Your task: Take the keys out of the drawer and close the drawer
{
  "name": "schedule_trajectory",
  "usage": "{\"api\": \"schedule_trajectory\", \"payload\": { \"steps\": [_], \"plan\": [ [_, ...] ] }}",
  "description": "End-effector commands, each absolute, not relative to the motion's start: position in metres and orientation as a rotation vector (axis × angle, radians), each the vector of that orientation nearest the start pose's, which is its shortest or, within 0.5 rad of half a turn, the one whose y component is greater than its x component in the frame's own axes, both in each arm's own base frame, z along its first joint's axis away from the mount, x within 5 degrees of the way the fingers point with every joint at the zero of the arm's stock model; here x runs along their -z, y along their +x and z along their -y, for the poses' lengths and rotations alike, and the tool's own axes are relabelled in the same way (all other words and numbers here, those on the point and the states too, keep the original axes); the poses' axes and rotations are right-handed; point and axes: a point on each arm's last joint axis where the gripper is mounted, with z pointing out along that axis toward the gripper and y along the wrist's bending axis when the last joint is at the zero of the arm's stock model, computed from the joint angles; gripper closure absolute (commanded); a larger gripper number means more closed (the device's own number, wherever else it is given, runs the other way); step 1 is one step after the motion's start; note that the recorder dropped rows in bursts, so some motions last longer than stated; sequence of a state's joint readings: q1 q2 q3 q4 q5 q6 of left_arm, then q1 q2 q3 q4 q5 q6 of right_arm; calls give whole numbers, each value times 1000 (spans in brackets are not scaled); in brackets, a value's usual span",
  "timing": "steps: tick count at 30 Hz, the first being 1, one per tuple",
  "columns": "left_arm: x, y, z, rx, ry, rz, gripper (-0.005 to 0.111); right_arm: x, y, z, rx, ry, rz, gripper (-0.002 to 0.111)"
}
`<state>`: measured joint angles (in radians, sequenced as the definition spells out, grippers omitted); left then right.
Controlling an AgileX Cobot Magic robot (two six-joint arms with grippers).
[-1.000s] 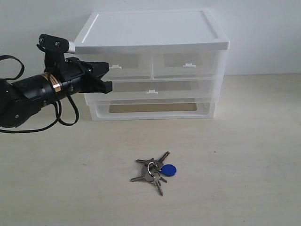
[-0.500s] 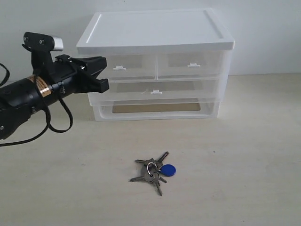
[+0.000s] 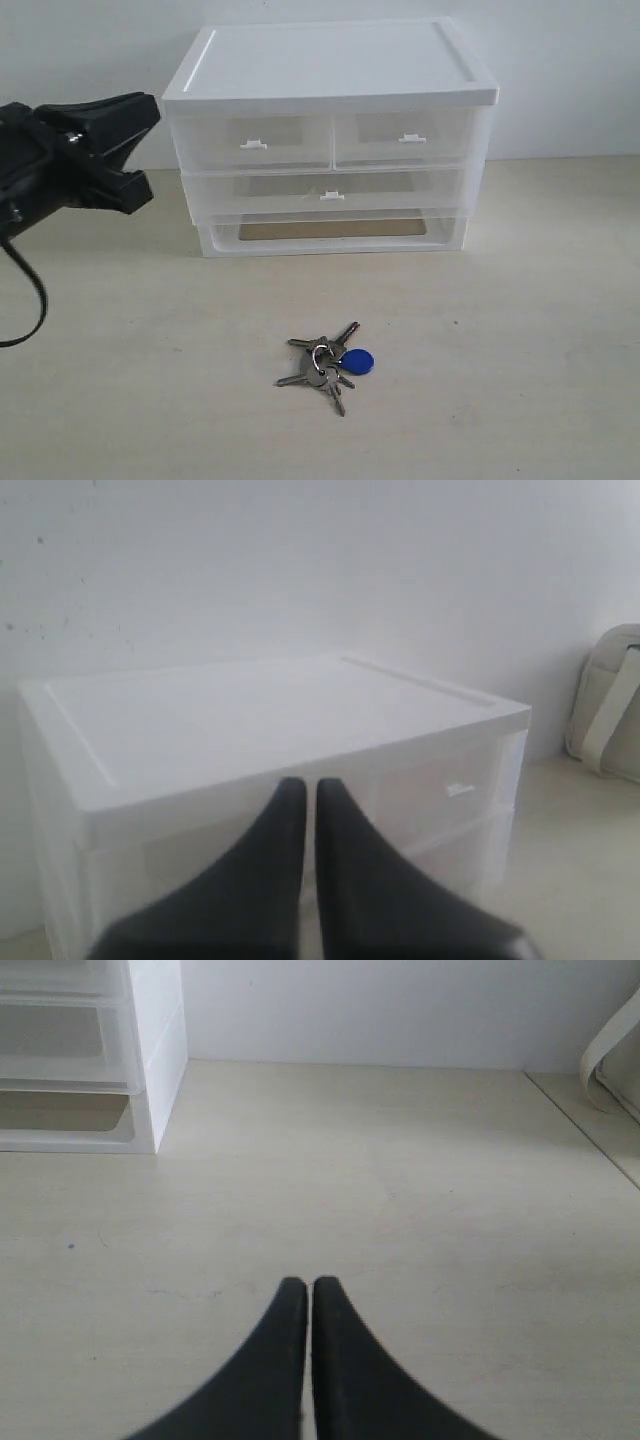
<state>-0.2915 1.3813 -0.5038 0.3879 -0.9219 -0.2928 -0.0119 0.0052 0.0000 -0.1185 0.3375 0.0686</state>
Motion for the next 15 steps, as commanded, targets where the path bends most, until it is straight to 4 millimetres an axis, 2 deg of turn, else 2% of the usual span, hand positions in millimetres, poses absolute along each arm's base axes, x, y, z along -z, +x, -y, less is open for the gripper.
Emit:
{"api": "schedule_trajectory", "payload": {
  "steps": [1,5,8,15],
  "plan": [
    [-270,204,89,481,418,-1339,102,-183,54,5,77,8,-1816,108],
    [-277,170,73,436,364,-1281,102,-183,54,5,77,8,-1816,108],
    [-275,149,63,385,345,-1298,102,-183,54,5,77,8,-1816,108],
    [-272,110,45,343,284,-1277,102,-183,54,5,77,8,-1816,108]
  ]
}}
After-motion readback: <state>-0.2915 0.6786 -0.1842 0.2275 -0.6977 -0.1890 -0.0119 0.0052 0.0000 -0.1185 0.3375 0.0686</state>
